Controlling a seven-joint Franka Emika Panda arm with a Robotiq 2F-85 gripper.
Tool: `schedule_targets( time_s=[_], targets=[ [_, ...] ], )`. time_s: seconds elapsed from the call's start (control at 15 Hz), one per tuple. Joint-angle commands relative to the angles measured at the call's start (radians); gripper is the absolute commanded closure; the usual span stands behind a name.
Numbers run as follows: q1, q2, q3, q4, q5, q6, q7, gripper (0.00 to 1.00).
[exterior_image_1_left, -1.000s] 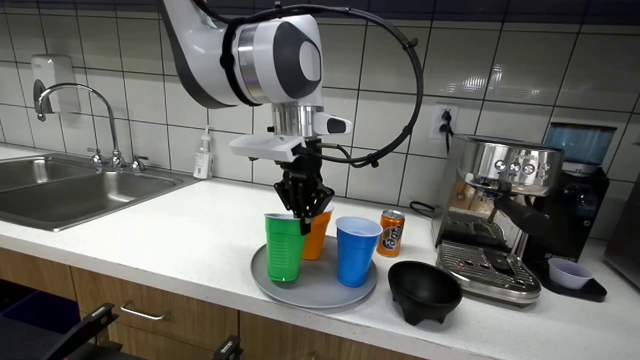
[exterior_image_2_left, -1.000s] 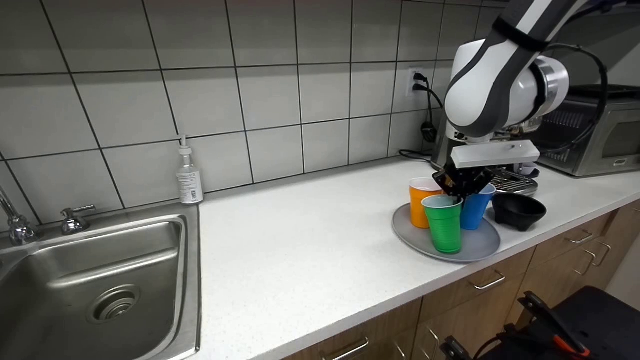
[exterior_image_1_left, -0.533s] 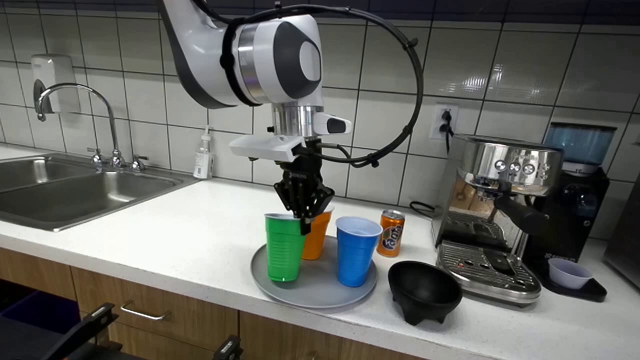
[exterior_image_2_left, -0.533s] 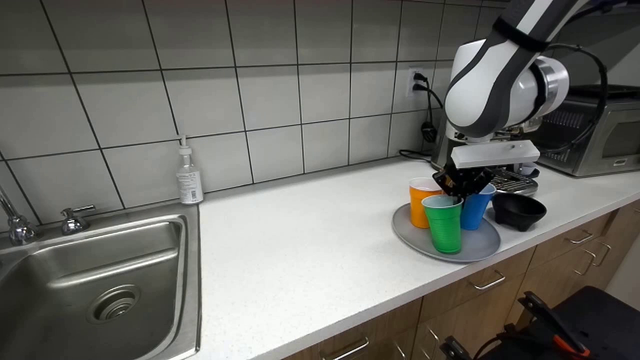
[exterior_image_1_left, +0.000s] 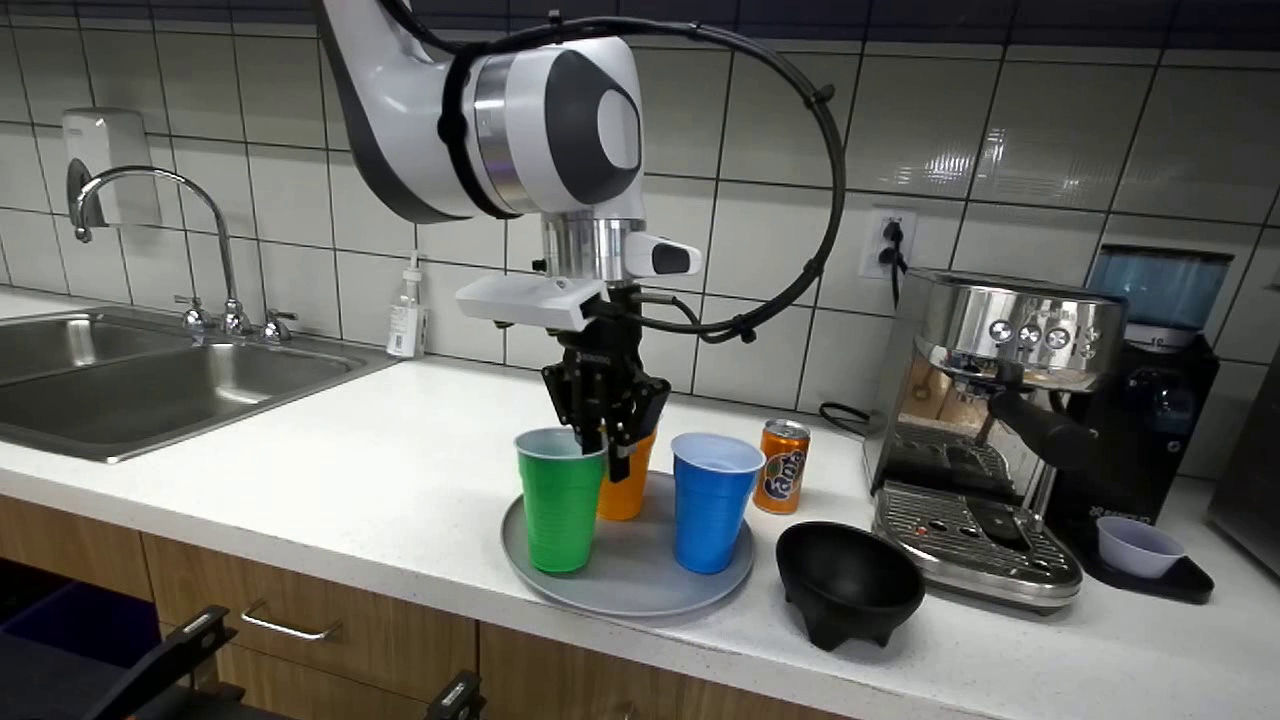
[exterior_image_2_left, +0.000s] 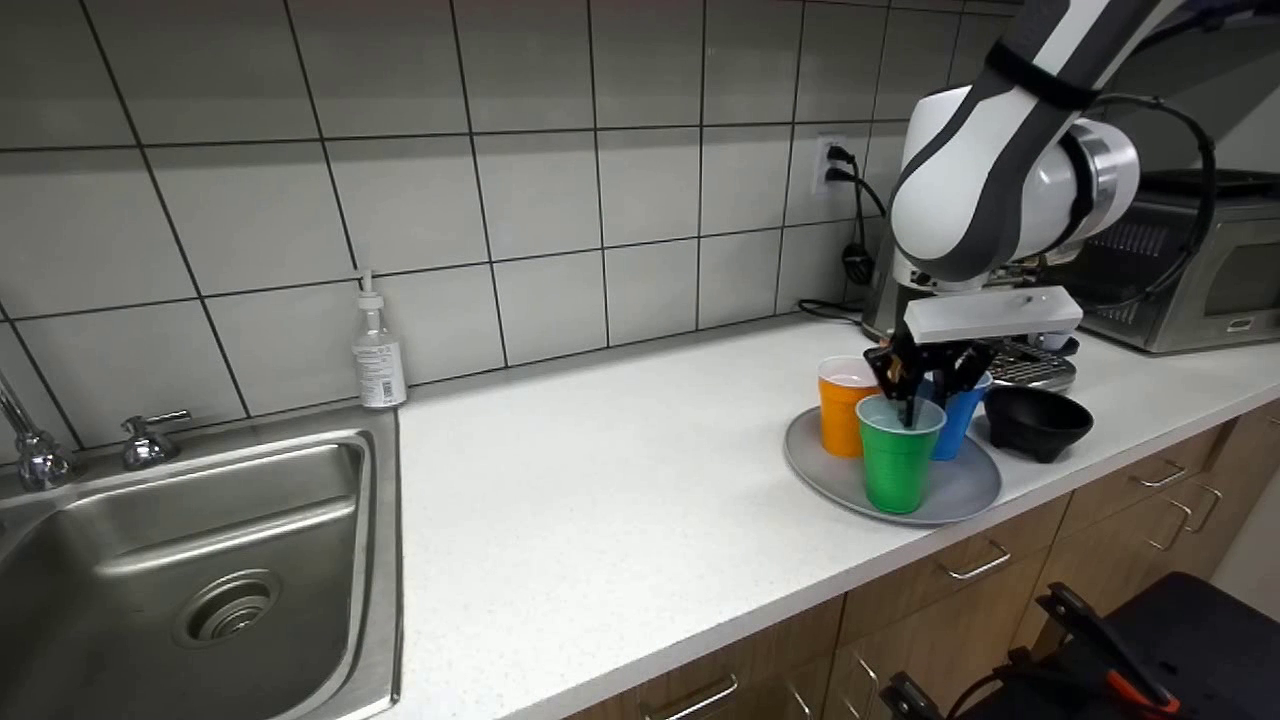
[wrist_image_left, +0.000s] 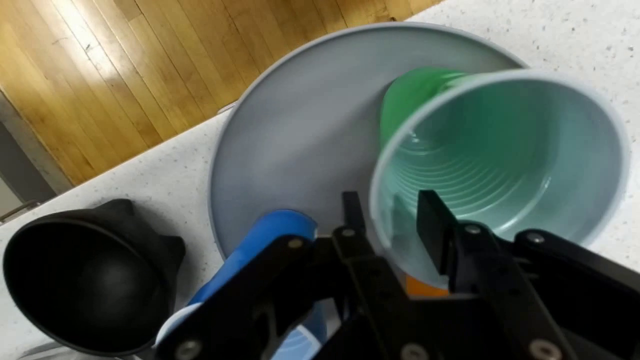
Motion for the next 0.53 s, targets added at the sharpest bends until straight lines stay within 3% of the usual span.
schedule_targets(
  time_s=[0.0,0.27,0.47],
  targets=[
    [-0.008,-0.004,-0.007,-0.014,-0.026,0.015,-0.008,0.33],
    [-0.008,-0.010,-0.009,-0.022,-0.020,0.013,-0.011,0.04],
    [-0.009,-0.025,-0.010,-0.024,-0.005,0.004,-0.021,0.00]
  ],
)
